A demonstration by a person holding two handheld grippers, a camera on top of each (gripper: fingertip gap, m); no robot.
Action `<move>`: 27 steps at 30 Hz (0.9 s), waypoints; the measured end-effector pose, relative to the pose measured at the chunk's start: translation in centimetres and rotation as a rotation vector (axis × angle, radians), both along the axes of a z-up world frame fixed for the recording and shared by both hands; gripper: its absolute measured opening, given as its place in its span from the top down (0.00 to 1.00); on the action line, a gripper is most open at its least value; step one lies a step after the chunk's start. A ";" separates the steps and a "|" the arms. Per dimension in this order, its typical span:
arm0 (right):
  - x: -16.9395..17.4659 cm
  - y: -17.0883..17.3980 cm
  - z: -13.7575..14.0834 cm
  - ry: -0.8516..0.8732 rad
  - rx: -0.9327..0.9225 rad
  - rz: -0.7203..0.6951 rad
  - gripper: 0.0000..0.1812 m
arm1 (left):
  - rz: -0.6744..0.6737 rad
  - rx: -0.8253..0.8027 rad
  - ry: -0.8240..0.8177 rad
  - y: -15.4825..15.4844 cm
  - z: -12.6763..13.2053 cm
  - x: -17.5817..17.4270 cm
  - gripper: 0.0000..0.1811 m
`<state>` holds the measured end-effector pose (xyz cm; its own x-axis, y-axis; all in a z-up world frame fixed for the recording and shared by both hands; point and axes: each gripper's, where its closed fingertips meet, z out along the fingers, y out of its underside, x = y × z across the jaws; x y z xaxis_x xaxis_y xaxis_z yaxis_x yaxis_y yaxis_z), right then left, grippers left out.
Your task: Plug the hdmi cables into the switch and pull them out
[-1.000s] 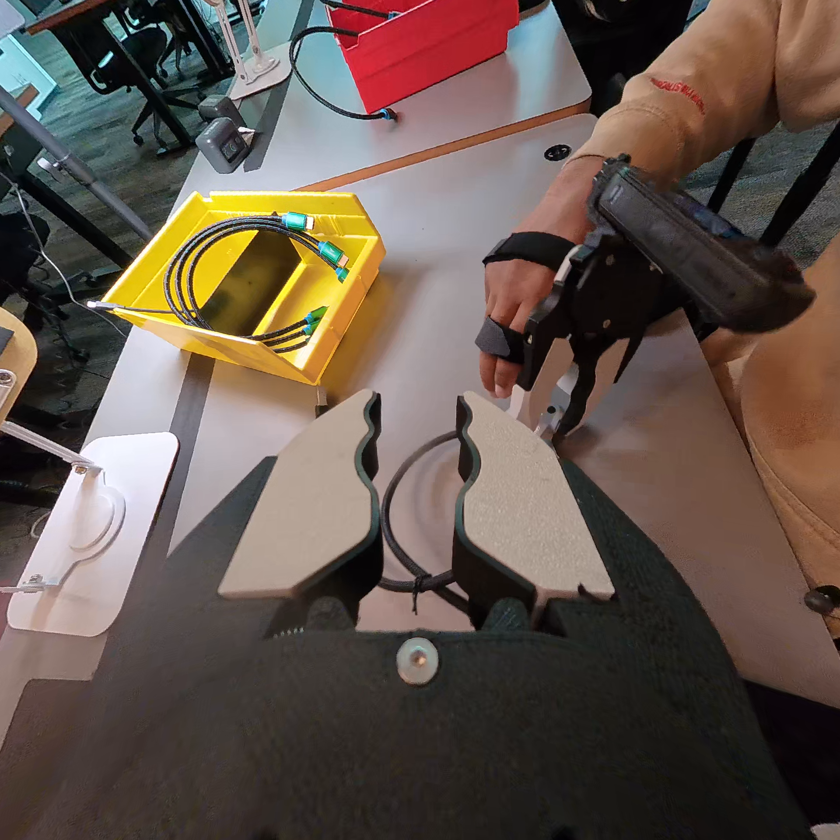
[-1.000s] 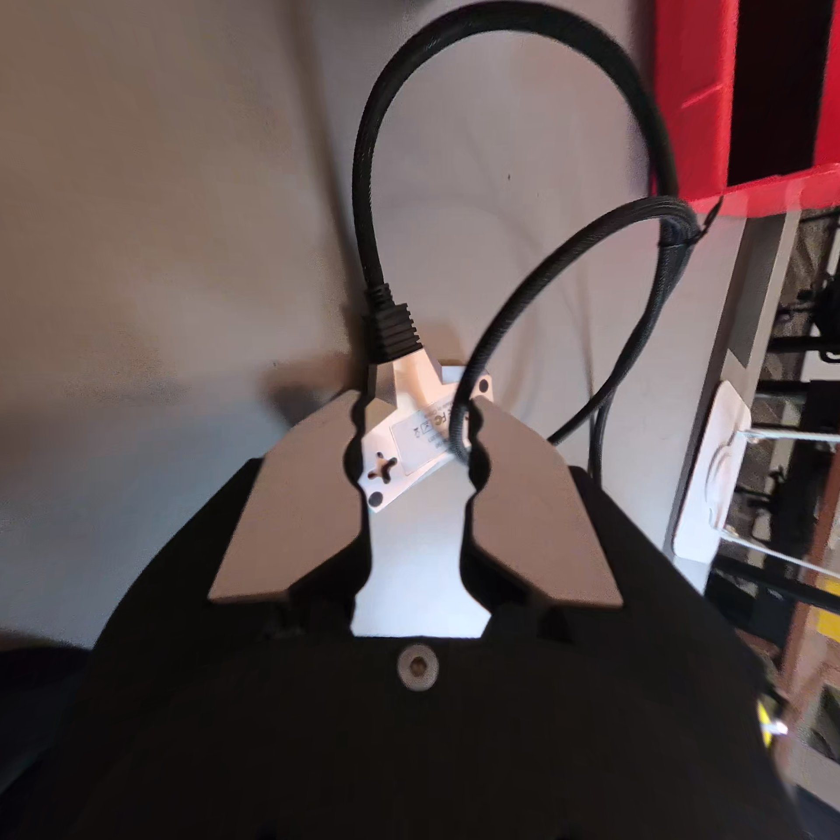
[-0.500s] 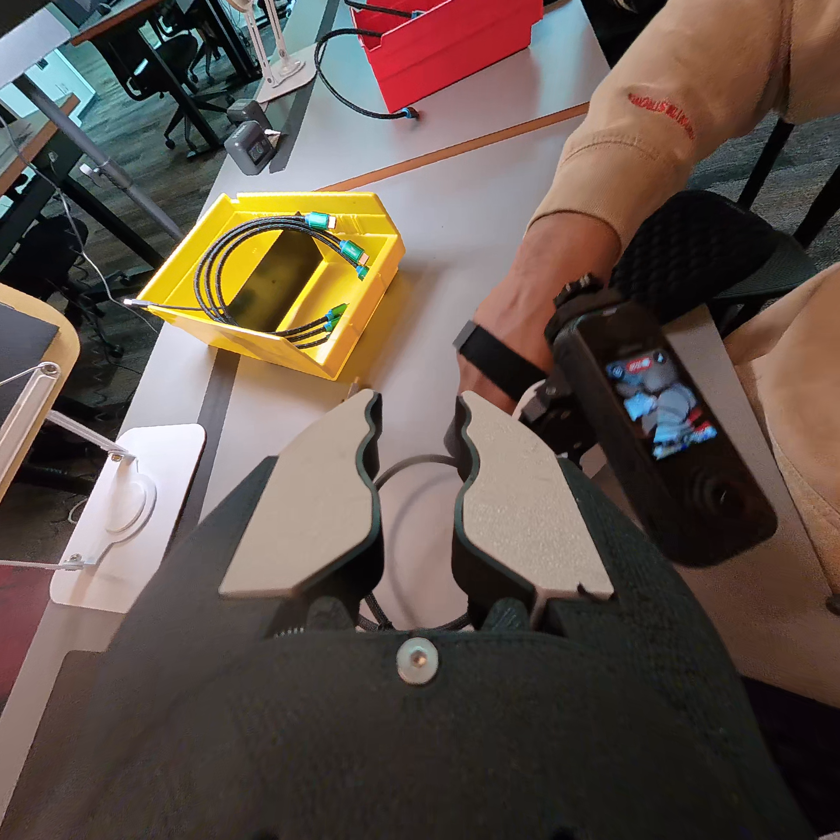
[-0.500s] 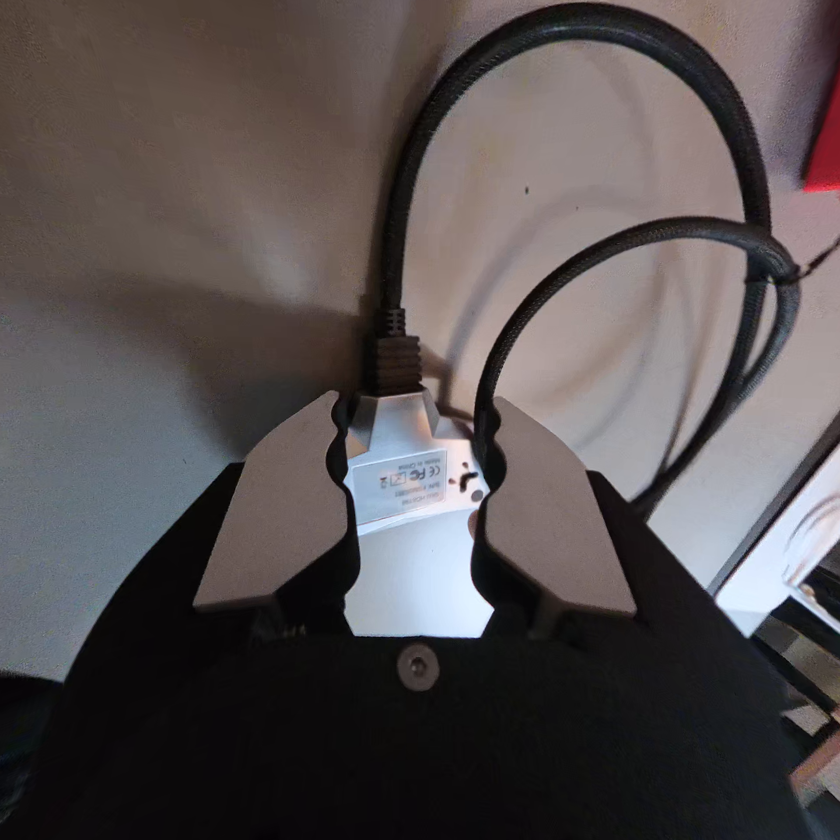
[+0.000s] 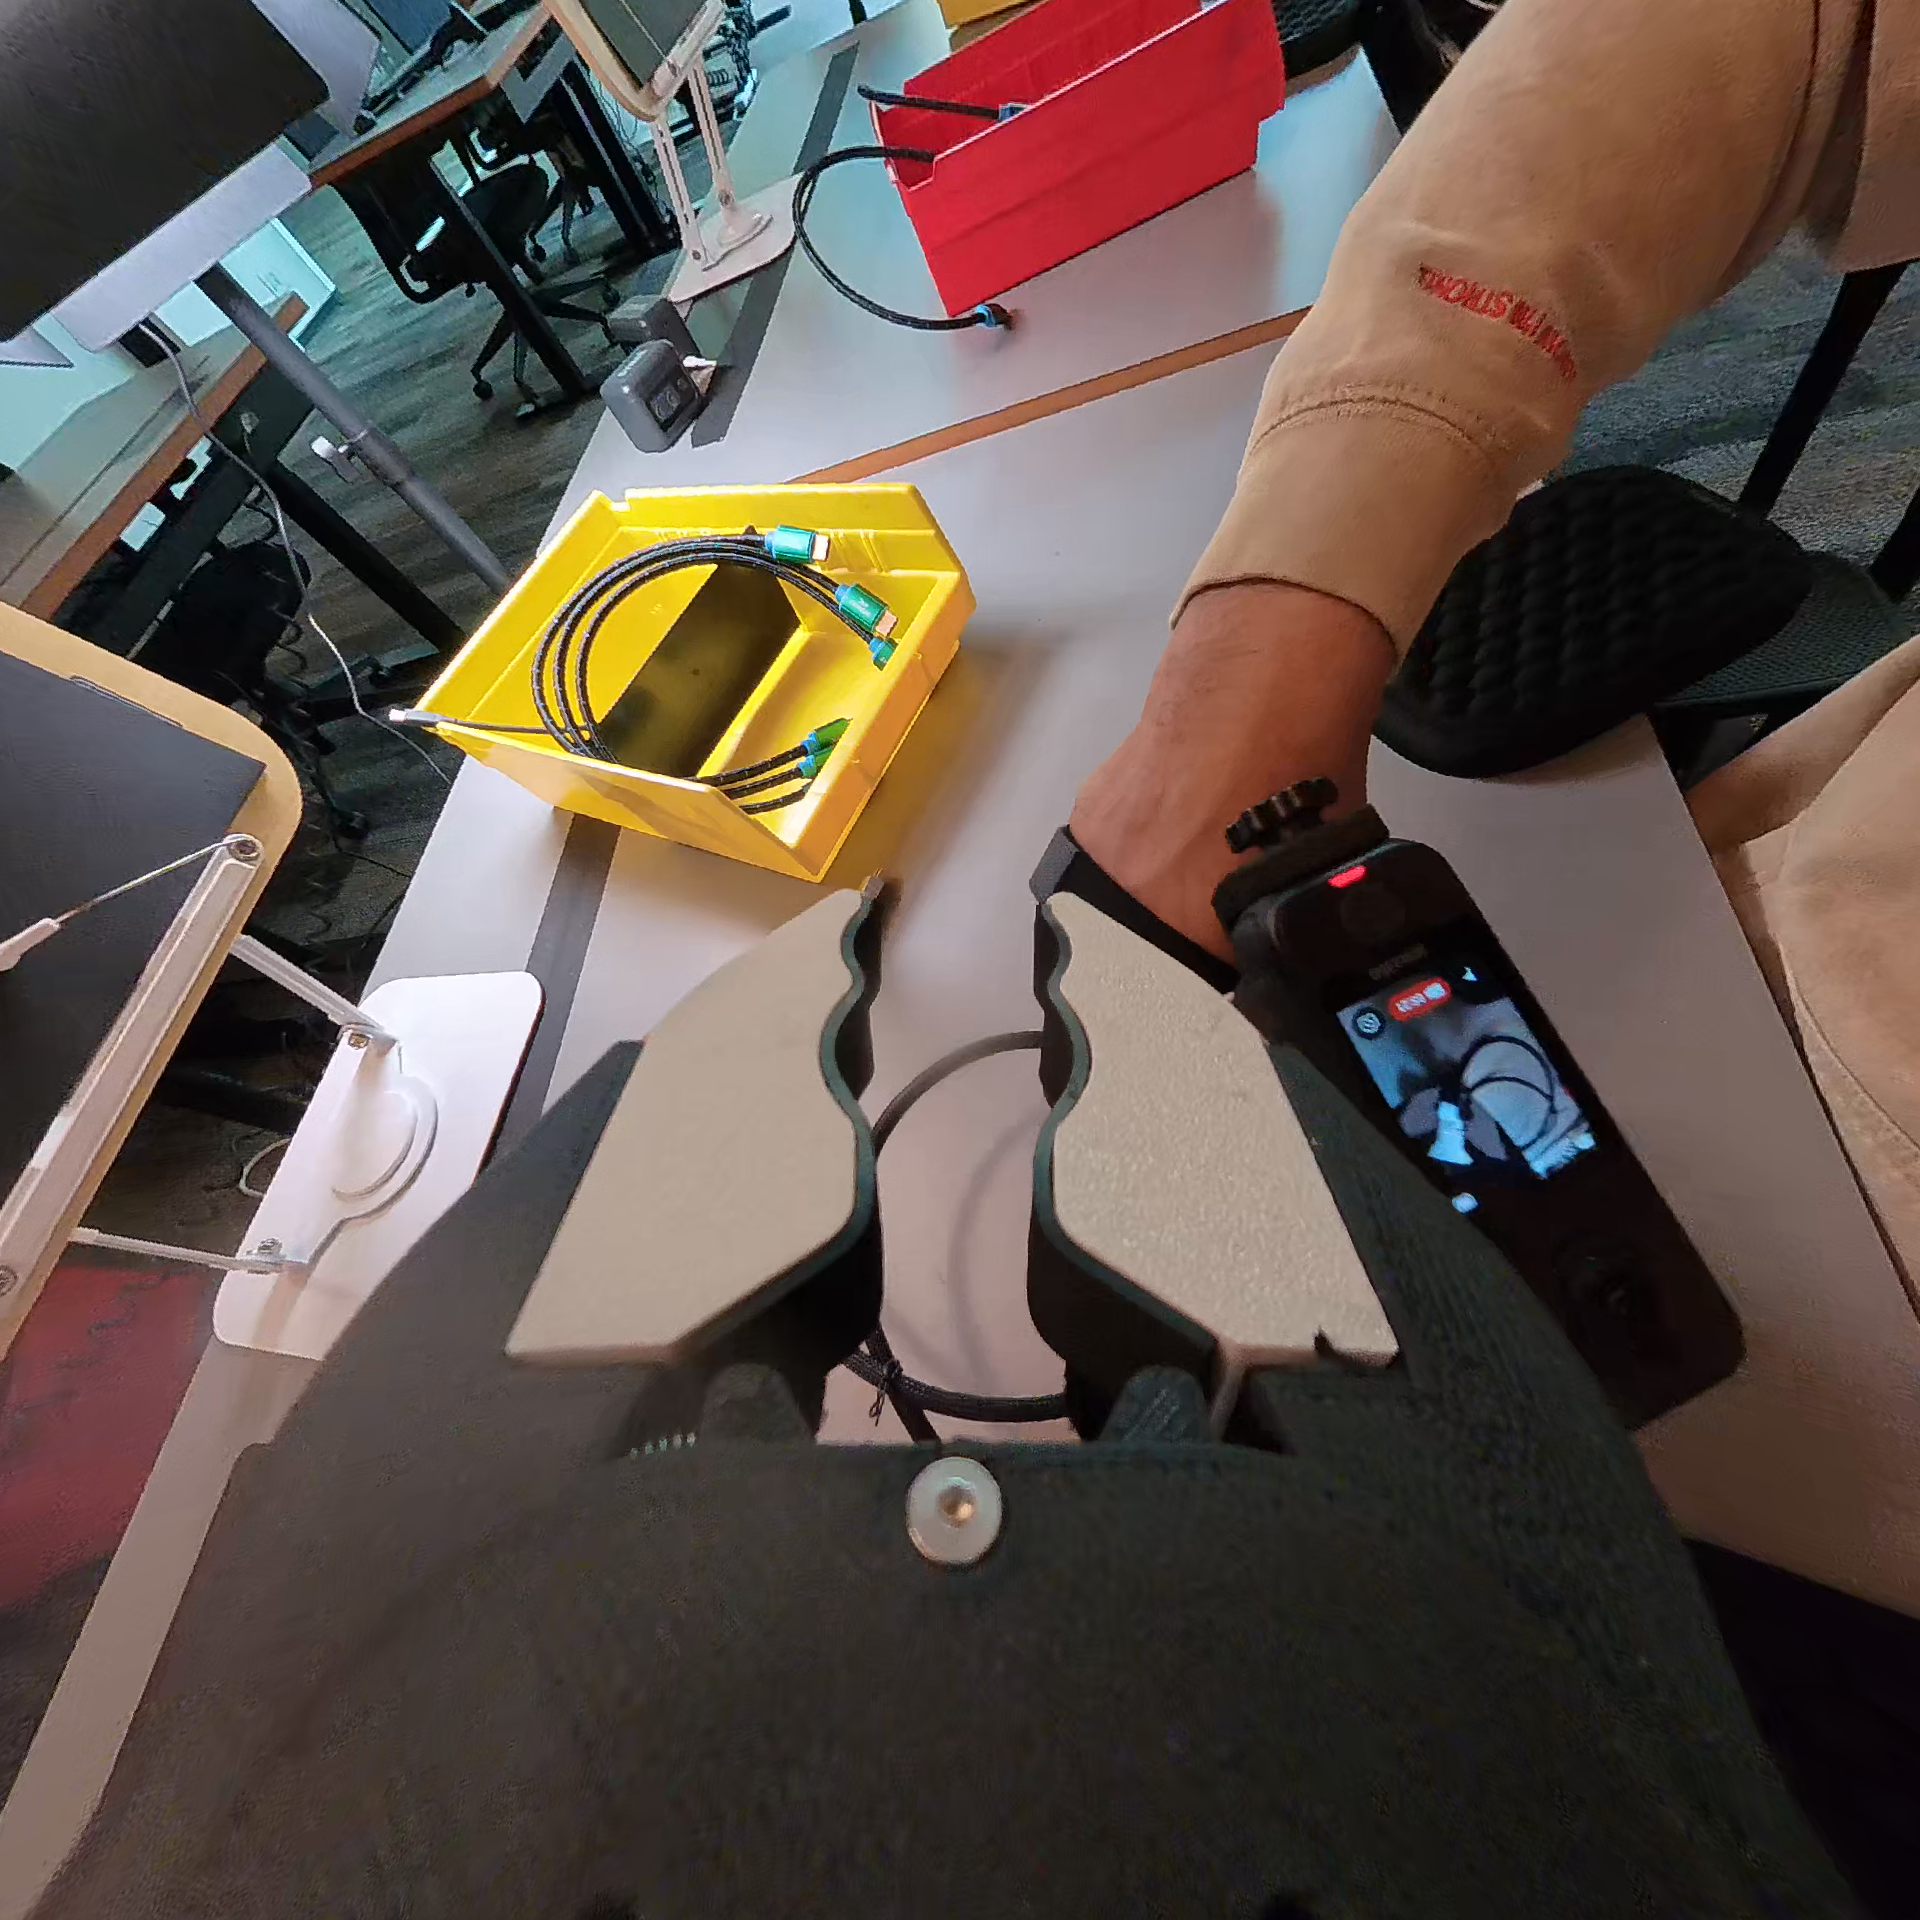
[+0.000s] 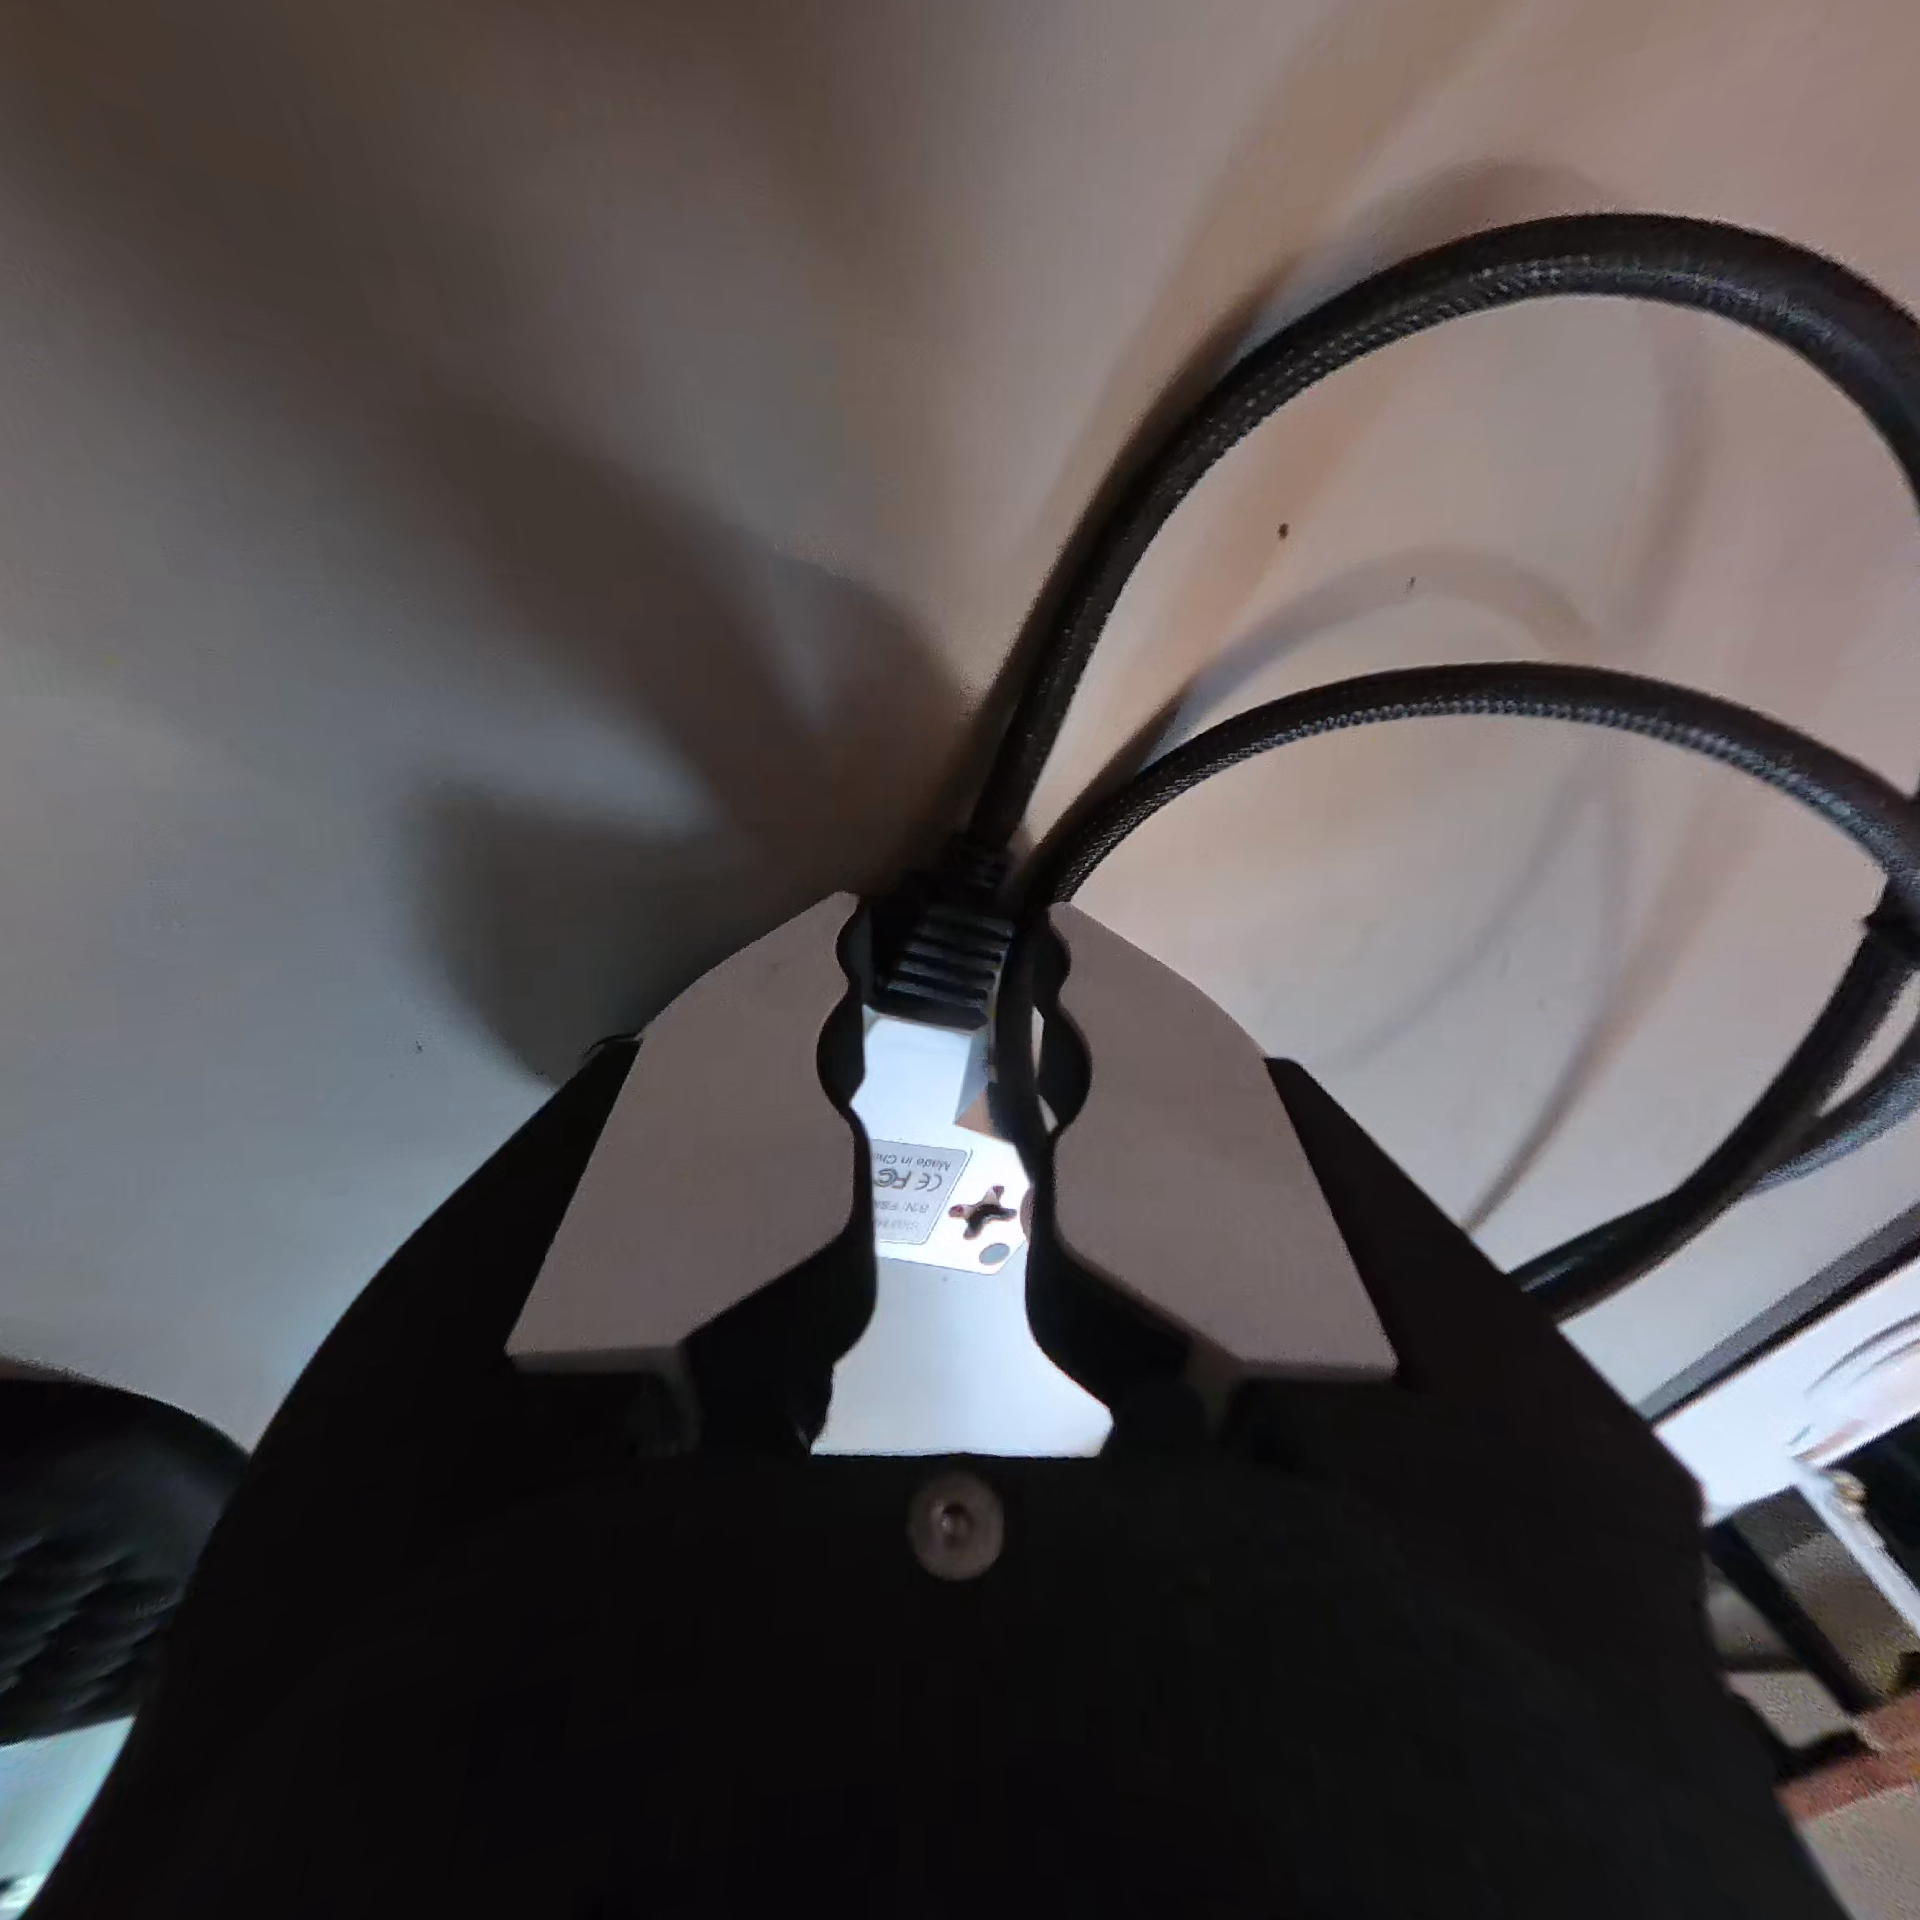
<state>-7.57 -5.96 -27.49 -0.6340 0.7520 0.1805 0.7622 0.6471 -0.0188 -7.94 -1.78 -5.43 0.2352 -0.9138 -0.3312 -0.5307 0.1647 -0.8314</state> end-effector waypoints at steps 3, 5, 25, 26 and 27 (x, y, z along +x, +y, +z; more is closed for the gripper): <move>0.0 0.5 0.1 0.045 -0.017 -0.072 0.77 | 0.006 0.004 0.000 0.1 0.1 -0.2 0.84; 0.0 0.8 0.2 0.075 -0.014 -0.100 0.73 | 0.011 0.004 0.001 0.2 0.0 -0.3 0.84; 1.1 0.3 -0.3 0.000 -0.213 -0.098 0.82 | 0.039 0.003 0.007 0.8 -0.3 -0.8 0.85; 1.3 -0.1 -0.1 0.021 -0.229 -0.087 0.82 | 0.046 0.012 -0.001 0.9 0.0 -1.0 0.85; 1.3 -0.4 0.5 0.071 -0.258 -0.092 0.83 | 0.054 0.022 -0.012 0.9 0.3 -1.3 0.85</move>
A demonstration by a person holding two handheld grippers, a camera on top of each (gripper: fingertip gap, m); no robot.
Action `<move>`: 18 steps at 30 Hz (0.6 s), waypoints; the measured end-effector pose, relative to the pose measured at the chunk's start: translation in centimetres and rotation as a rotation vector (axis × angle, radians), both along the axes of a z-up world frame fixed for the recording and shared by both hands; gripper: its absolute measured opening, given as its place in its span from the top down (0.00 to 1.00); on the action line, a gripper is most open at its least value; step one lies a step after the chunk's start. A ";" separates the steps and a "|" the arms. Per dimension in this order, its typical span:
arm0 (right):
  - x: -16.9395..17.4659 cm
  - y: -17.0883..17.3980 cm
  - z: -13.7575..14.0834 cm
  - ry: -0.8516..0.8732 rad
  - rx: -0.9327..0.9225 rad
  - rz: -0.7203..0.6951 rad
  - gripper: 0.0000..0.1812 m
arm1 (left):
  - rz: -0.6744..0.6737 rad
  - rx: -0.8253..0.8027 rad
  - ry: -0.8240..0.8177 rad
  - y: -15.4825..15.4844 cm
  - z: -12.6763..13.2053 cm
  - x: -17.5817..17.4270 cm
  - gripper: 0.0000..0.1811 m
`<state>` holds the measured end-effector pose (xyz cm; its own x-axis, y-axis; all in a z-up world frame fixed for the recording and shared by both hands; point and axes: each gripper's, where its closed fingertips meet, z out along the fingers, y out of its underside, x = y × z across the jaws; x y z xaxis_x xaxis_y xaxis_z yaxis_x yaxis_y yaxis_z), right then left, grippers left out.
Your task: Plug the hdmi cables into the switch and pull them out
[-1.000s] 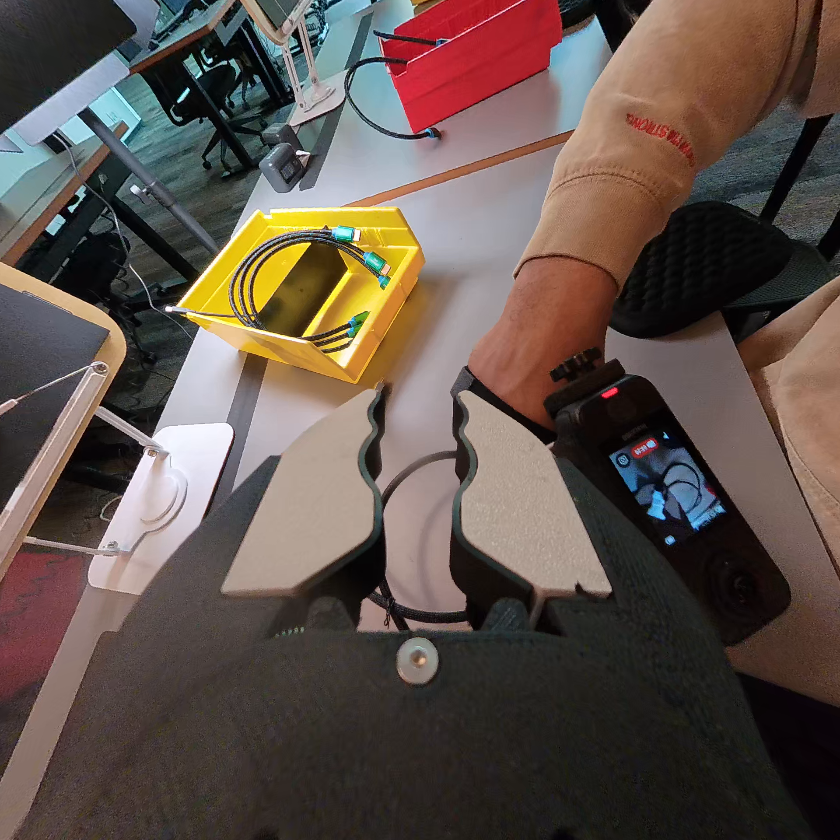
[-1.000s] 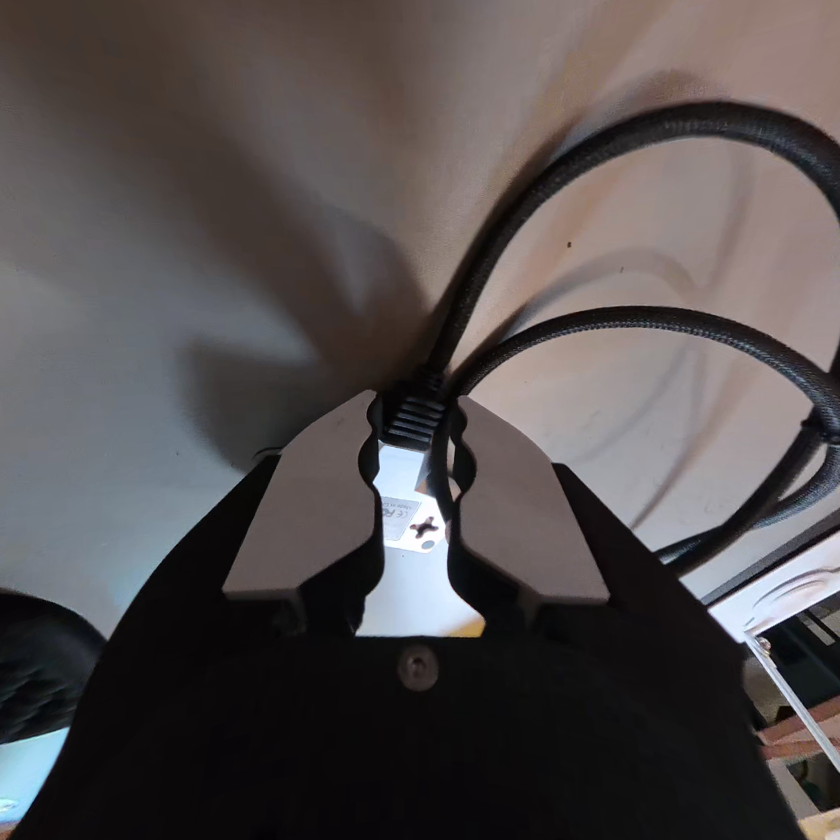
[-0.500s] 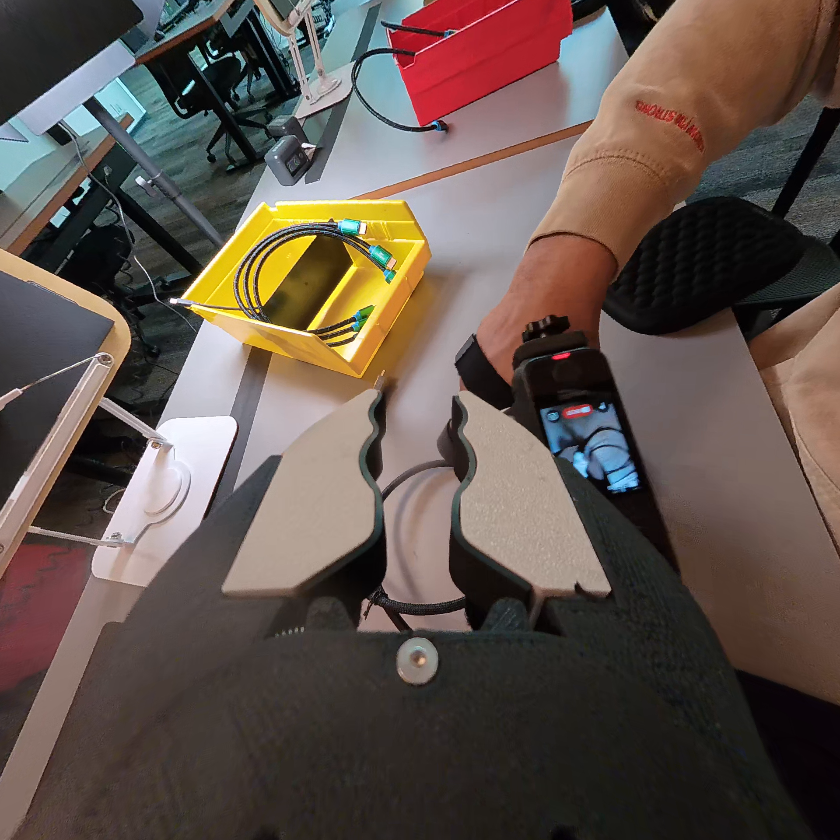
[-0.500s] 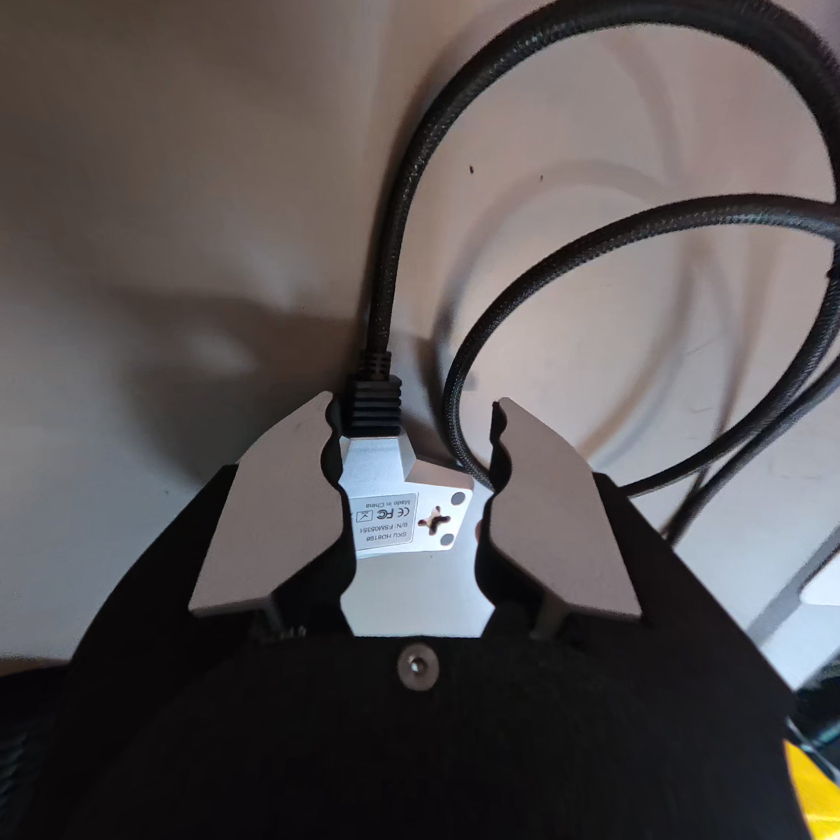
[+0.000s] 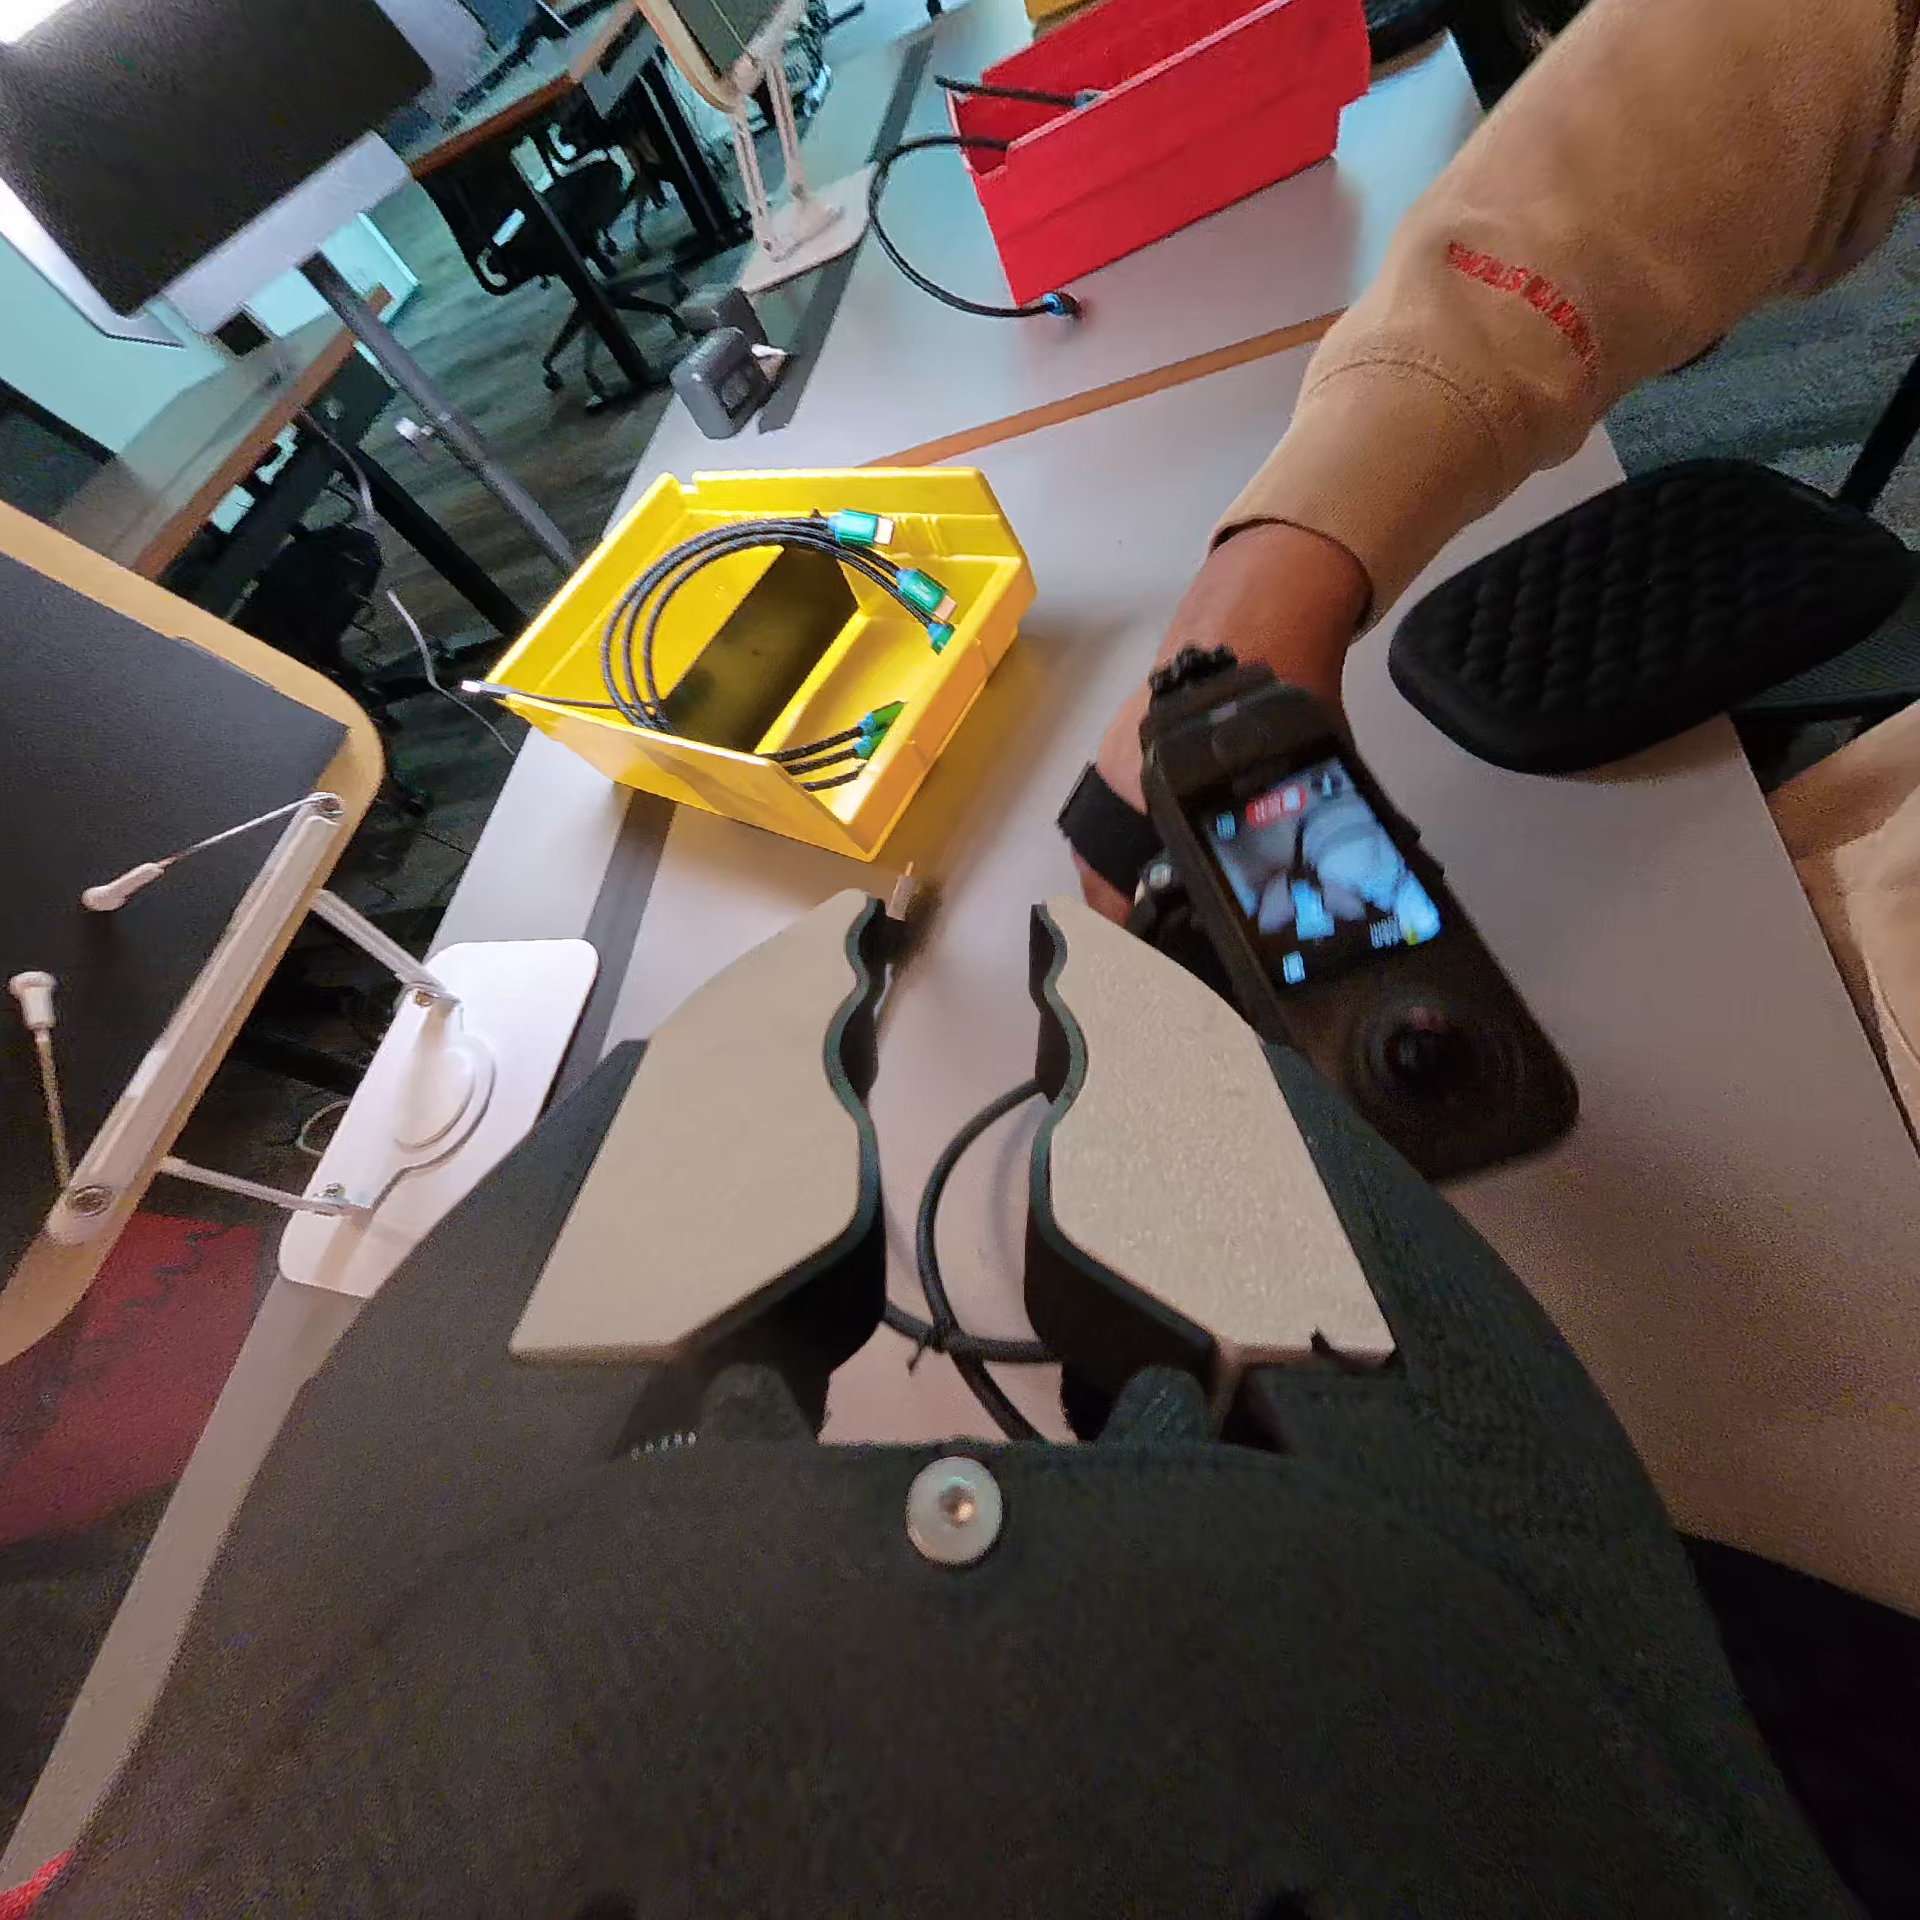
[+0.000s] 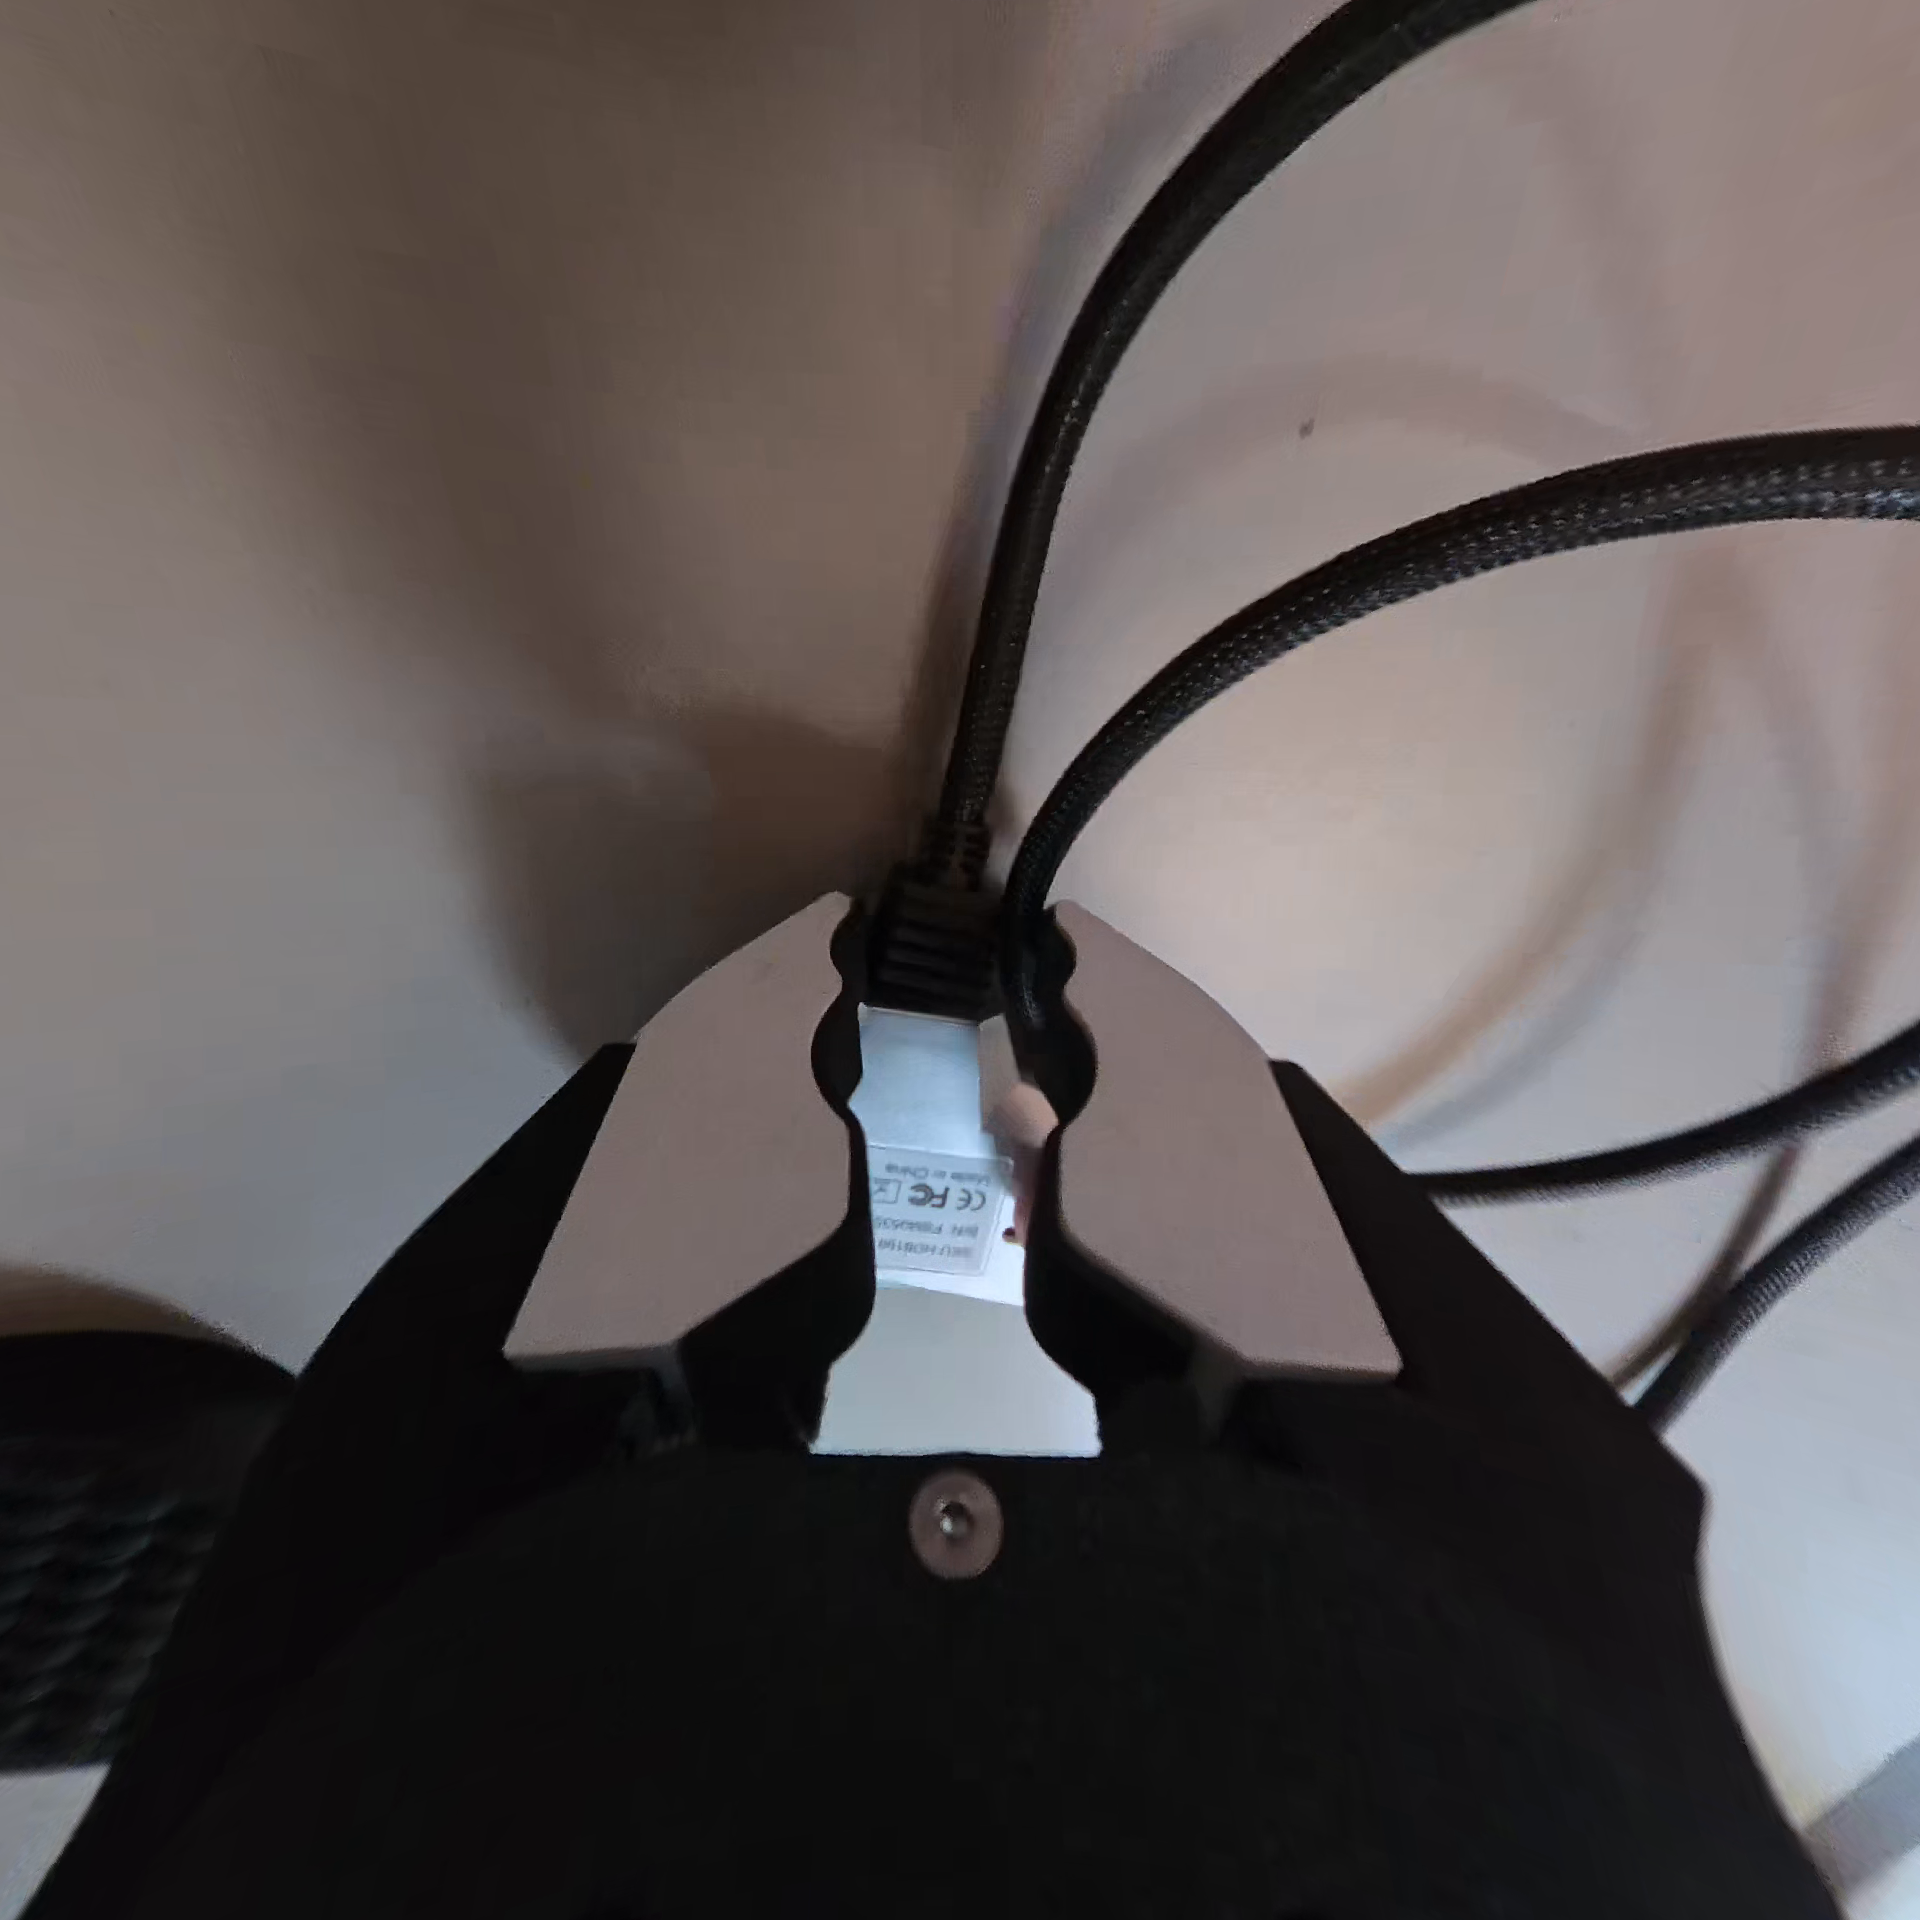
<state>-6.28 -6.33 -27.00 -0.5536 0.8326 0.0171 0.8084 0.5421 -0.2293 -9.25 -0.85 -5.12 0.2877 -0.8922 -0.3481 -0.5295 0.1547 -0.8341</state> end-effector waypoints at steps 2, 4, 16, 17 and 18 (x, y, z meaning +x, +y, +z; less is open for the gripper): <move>0.0 -0.2 2.0 0.111 -0.071 -0.046 0.83 | 0.019 0.019 -0.036 0.1 0.9 -0.7 0.86; 0.6 0.4 4.4 0.194 -0.097 -0.095 0.84 | 0.033 0.015 -0.088 0.2 1.9 -1.4 0.87; 5.7 8.9 21.1 0.476 0.148 -0.276 0.87 | 0.180 0.014 -0.243 2.3 4.0 -4.1 0.87; 6.1 9.7 22.3 0.480 0.181 -0.291 0.87 | 0.179 0.014 -0.241 2.3 4.0 -4.1 0.87; 6.6 10.6 23.4 0.482 0.220 -0.304 0.87 | 0.181 0.015 -0.240 2.4 3.9 -4.1 0.87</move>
